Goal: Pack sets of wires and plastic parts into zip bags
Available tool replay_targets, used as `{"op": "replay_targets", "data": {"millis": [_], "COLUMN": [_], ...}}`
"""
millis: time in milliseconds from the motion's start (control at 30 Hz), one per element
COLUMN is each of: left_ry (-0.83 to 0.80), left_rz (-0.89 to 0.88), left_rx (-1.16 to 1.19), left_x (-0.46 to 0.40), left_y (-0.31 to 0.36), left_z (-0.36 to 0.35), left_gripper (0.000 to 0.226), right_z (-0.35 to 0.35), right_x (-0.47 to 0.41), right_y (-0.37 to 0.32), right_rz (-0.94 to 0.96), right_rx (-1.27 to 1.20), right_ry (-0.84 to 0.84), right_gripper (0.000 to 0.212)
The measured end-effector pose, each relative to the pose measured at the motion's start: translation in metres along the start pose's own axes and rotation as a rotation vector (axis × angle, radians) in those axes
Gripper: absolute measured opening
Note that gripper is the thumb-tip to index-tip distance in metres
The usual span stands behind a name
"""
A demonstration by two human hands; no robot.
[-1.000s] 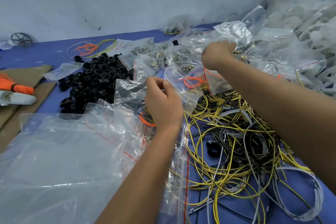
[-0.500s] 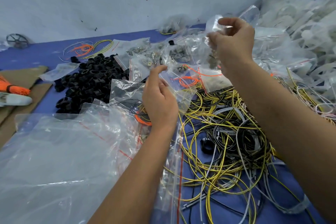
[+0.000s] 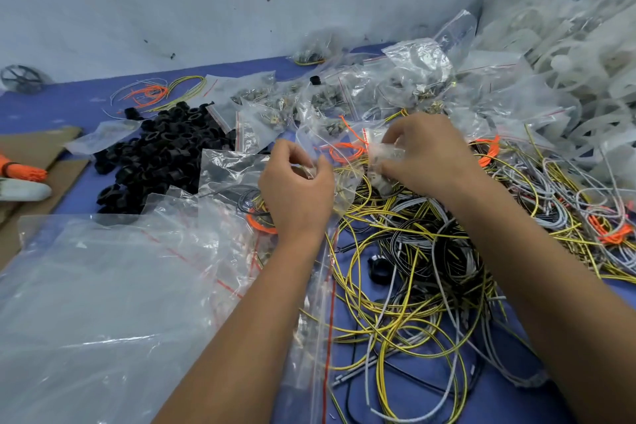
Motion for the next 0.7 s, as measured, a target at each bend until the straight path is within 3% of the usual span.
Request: {"op": "replay_targets", "data": {"millis": [233,367,567,700], "left_ry": [-0.014,-0.038,0.083,0.046], "left_rz": [-0.002,-0.101,-0.342,-0.537], "left_rx": [0.023,-0.013,-0.139,-0.225], "left_x": [0.002,0.004,0.009,0.013], "left_y": [0.001,0.007,0.018,0.027], "left_z": [0.000,0.000,0.006,0.004], "left_gripper": [0.017,0.010,0.012,0.011], "right_z": [0.013,-0.001,-0.014,-0.012], "right_x": [0.009,0.012,0.009,0.008], "right_y": [-0.007,-0.024,-0.032,-0.033], "right_rz": [0.173,0.347,0.300,0.369], "right_rx": [-0.289,-0.815,-0.613,-0.588], "right_ry": [0.541,0.363,0.170,-0.007], "right_gripper": [0.007,0.012,0.014,0.013]}}
Point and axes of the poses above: each hand's wrist, its own x-axis away from the middle knuckle, its own z-axis out of the back of the hand, y = z × x, the point moved 2 cm from there along -x, towards the middle knuckle, and after that the axes turned 14 degrees about -y, right-handed, at the moved point
